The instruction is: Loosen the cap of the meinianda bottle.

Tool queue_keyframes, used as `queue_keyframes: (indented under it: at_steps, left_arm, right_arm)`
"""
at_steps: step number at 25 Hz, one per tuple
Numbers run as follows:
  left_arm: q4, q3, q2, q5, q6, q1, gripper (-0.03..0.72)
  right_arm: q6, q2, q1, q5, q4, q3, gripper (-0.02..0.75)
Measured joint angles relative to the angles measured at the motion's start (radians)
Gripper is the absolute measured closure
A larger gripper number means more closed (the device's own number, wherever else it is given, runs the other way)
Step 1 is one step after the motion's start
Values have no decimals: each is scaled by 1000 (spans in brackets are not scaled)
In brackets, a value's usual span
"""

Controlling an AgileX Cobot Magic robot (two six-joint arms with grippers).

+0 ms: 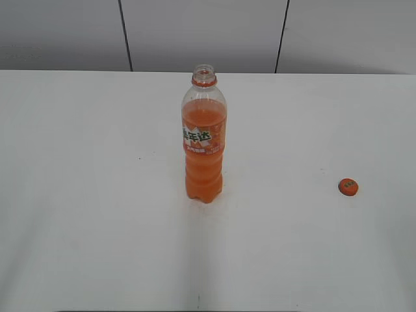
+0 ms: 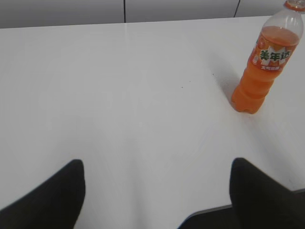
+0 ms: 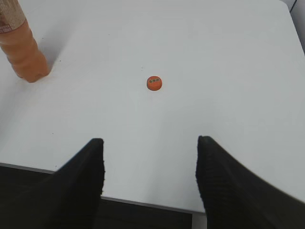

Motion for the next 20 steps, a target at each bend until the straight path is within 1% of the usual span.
queue_keyframes:
  at_steps: [20]
  left_arm:
    - [-1, 0, 0, -1, 0, 1, 126]
  right_arm:
    - [-1, 0, -2, 0, 0, 0, 276]
